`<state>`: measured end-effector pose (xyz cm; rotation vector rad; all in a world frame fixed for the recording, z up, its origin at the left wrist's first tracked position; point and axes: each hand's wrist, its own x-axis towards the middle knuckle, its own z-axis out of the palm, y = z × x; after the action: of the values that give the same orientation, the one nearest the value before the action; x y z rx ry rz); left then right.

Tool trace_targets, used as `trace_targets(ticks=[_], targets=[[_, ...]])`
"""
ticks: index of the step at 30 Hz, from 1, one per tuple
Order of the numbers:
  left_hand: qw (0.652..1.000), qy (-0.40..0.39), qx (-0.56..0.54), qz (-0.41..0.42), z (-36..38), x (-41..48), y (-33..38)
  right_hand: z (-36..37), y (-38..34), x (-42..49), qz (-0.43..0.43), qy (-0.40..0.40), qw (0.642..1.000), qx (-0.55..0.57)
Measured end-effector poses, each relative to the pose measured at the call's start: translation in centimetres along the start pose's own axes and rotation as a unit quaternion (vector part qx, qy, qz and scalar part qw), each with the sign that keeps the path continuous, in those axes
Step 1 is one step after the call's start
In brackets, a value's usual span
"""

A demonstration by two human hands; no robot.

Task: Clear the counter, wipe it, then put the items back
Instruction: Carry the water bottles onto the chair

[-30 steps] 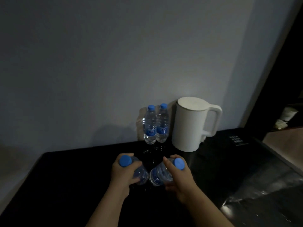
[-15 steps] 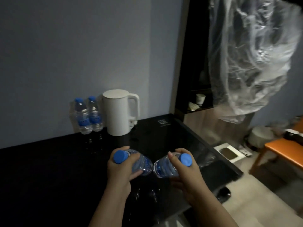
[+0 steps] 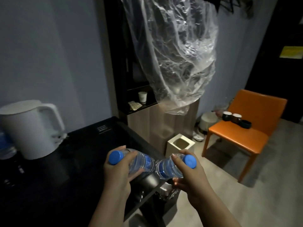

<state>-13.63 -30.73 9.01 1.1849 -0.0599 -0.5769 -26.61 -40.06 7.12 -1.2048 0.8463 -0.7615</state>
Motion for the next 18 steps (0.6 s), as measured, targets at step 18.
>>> trace_targets(ticks=[18], targets=[[0.985, -0.136, 0.093, -0.052, 34.9, 18.4, -12.5, -20.6, -6.6, 31.0, 0.027, 0.154, 0.988, -0.011]])
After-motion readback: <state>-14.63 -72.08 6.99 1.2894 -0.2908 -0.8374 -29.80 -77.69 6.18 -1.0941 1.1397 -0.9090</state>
